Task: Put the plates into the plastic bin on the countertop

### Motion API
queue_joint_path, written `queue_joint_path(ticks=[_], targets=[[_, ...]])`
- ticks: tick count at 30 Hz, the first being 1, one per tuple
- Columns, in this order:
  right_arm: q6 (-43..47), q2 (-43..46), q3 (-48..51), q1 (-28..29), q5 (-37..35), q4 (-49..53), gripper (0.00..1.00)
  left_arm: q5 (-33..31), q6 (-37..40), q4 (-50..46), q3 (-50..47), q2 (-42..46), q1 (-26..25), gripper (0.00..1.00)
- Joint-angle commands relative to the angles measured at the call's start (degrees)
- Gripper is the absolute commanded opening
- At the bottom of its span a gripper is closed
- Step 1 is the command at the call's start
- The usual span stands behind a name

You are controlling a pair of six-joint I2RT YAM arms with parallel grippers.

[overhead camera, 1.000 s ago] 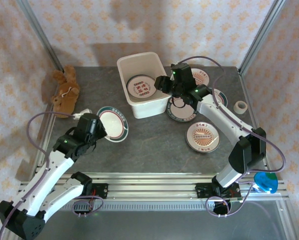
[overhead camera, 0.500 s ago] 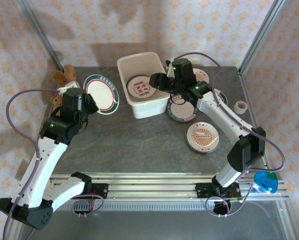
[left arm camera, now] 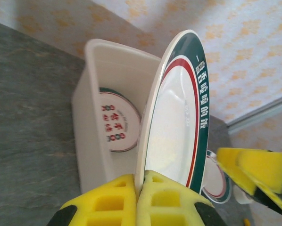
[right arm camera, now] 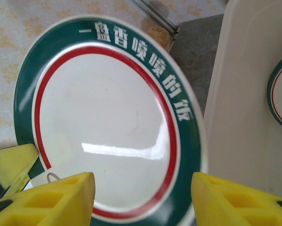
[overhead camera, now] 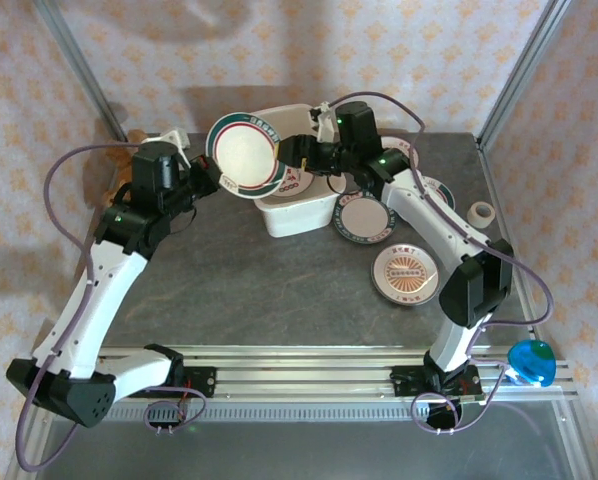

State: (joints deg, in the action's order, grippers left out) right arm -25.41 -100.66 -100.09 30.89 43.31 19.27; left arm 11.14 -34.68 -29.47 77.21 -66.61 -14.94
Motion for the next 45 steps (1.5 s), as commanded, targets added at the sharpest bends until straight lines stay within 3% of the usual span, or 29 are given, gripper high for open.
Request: queue_joint_path(ticks=[1, 9, 20, 32, 38, 45], targets=[[0.63, -0.93, -2.30, -0.71, -0.97, 2.16, 0.55, 5.21, -1.62, 7.21, 2.67, -0.70, 0.35, 0.00], [-1.39, -1.13, -0.36, -2.35, -1.24, -0.52, 0.53, 5.94, -1.02, 7.99, 4.51, -3.82, 0.35, 0.00], [-1.84, 2.69, 3.38, -6.61, -4.95, -2.20, 0.59, 6.27, -0.44, 8.03, 7.03, -6.69, 0.44, 0.00], [-7.50, -1.67, 2.89, -6.80, 6.92, -10.70, 0.52, 8.01, -2.28, 10.81, 7.78, -9.14, 0.44, 0.00], [-8.17, -2.29, 3.33, -6.79, 7.23, -11.56, 0.38, 8.20, -2.02, 11.07, 8.79, -10.46, 0.44, 0.00], [-8.89, -2.35, 3.59, -6.81, 6.87, -13.49, 0.13, 9.26, -1.88, 10.69, 9.36, -12.27, 1.44, 0.00]])
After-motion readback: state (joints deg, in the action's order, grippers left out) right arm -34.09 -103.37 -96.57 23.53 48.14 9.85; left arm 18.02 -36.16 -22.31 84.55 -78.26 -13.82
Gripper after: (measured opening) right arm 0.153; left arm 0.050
